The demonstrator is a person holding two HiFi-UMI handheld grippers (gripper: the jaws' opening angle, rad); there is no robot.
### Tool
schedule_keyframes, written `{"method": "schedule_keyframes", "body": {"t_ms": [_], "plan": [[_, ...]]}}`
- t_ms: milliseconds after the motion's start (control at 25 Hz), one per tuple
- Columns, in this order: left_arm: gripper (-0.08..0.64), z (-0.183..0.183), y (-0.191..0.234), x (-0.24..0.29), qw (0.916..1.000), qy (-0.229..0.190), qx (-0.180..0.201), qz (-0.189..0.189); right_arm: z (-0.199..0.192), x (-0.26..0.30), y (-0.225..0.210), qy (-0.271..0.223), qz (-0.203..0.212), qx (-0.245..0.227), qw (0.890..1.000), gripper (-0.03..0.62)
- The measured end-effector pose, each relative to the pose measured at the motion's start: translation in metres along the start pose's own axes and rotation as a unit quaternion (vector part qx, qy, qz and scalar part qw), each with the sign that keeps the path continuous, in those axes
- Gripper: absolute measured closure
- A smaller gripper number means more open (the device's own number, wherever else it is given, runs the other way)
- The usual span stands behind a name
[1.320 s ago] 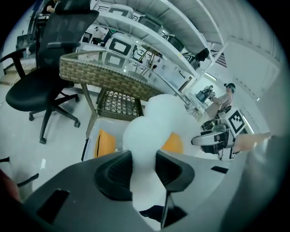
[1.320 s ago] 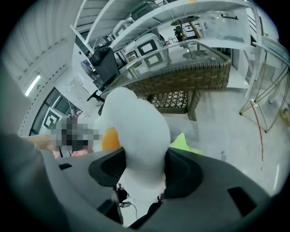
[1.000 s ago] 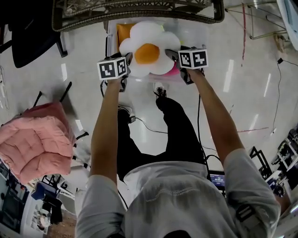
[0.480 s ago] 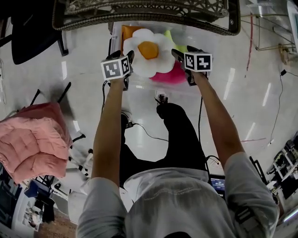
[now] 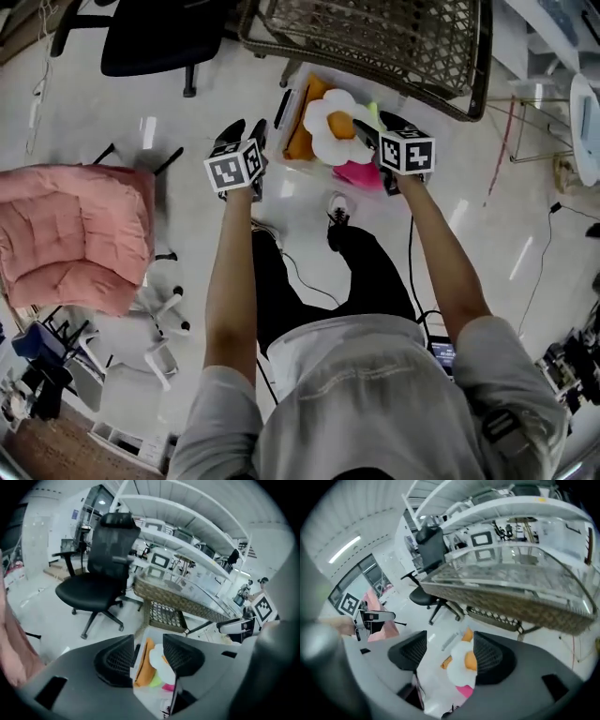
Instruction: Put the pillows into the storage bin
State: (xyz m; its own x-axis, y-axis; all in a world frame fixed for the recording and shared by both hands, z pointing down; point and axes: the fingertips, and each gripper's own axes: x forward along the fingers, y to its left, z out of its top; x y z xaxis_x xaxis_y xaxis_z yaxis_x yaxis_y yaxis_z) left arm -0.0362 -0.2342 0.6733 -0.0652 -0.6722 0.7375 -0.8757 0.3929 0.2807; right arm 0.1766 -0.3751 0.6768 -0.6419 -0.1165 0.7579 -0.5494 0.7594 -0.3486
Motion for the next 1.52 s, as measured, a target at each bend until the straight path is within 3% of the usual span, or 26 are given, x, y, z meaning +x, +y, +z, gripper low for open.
{"method": "schedule_keyframes", "body": {"t_ms": [120, 240, 440, 680, 800, 960, 1240, 1520], "plan": [[0.398, 0.033, 0.050, -0.079, 0.9978, -0.055, -0.018, 0.034, 0.056, -0.014, 0.083, -0.023, 0.031, -0.082, 0.996, 0.281], [0.445, 0.061, 0.111, -0.170, 0.9909, -0.105, -0.021, 0.081, 0.121, -0.023, 0.176, -0.065, 0.058, -0.152, 0.984, 0.306], [0.503, 0.102, 0.207, -0.317, 0.9675, -0.202, -0.023, 0.150, 0.230, -0.046, 0.333, -0.167, 0.088, -0.260, 0.947, 0.416], [0.545, 0.125, 0.281, -0.450, 0.9395, -0.268, -0.001, 0.214, 0.277, -0.069, 0.484, -0.231, 0.134, -0.335, 0.904, 0.519], [0.545, 0.139, 0.300, -0.505, 0.9227, -0.301, 0.017, 0.240, 0.293, -0.075, 0.536, -0.265, 0.141, -0.375, 0.877, 0.540], [0.545, 0.142, 0.323, -0.568, 0.9035, -0.331, 0.018, 0.272, 0.301, -0.075, 0.593, -0.281, 0.180, -0.392, 0.857, 0.551], [0.545, 0.149, 0.351, -0.617, 0.8875, -0.328, 0.030, 0.322, 0.318, -0.056, 0.667, -0.267, 0.237, -0.445, 0.821, 0.563], [0.545, 0.184, 0.361, -0.646, 0.8592, -0.351, 0.020, 0.372, 0.361, -0.051, 0.733, -0.282, 0.302, -0.476, 0.777, 0.568]]}}
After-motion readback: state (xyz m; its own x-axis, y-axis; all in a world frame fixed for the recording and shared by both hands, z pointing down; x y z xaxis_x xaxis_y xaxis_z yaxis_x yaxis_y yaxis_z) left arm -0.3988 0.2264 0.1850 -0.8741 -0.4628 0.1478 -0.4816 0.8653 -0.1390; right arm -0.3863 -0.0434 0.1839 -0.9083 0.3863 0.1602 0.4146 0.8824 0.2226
